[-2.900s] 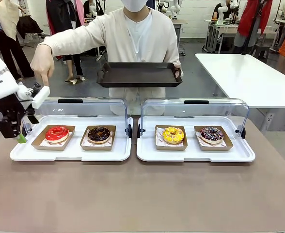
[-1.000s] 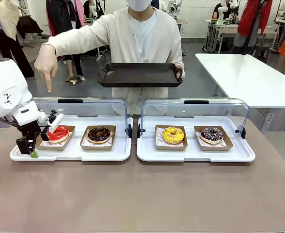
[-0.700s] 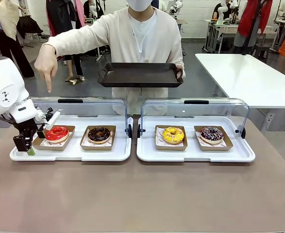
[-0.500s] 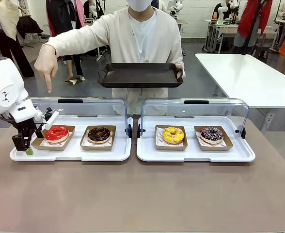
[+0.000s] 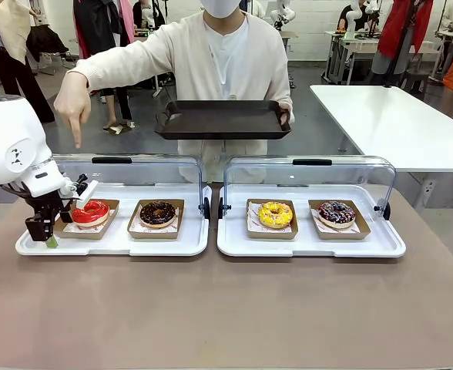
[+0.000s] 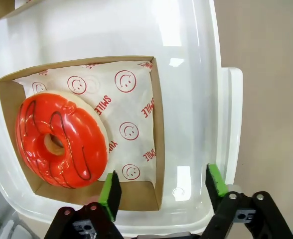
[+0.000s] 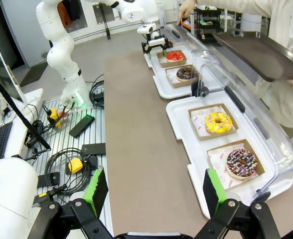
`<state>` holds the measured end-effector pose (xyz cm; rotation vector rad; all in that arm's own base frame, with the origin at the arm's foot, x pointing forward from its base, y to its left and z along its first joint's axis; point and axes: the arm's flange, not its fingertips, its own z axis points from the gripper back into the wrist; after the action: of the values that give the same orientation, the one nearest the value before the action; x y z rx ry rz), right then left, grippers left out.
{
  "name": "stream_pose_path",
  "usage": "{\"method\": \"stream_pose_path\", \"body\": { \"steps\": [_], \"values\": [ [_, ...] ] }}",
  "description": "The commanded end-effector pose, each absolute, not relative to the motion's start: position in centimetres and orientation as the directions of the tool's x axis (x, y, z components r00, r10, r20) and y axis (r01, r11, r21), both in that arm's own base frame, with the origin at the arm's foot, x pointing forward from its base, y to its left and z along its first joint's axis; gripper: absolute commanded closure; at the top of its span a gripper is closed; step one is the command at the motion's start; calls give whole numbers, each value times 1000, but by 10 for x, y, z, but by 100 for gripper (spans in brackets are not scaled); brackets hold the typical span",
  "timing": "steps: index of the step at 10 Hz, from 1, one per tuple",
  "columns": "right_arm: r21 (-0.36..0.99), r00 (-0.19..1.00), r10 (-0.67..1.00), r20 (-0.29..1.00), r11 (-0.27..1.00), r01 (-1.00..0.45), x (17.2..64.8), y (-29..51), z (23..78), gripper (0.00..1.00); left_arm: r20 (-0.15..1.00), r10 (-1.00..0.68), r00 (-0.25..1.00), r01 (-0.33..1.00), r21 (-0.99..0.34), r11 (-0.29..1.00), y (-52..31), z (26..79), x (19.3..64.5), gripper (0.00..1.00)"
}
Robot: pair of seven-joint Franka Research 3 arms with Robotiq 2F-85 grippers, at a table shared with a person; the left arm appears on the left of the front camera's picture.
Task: Provide the desired donut to the person.
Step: Pick up and lift the Paper togo box containing the Donut pointed at by the person.
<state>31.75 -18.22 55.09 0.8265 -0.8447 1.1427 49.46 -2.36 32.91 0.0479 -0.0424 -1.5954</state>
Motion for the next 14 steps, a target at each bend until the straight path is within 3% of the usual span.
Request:
{"method": "stream_pose_path", "body": {
  "steps": [1,3,4,6,12,14],
  "values": [
    [116,195,409,891,208,-971,317,-182,551,0,-42,-999,-11,997,79,-14,-23,329,498,100],
    [116,195,409,891,208,-971,317,-182,551,0,-44,-999,-10,997,78,-13,-23,328,498,100],
    [116,195,409,891,208,-971,317,-182,551,0,-44,-999,-9,997,77,-12,-23,328,498,82],
    [116,195,409,891,208,-971,317,-182,551,0,-41,-999,-10,997,73,-13,-23,327,498,100],
    [116,195,409,891,208,-971,317,-182,551,0,-55,-997,-48,995,80,-52,-20,333,490,100],
    [116,195,409,891,208,-971,317,-182,551,0,-97,-993,-66,997,24,-69,-16,358,465,100]
  ]
}}
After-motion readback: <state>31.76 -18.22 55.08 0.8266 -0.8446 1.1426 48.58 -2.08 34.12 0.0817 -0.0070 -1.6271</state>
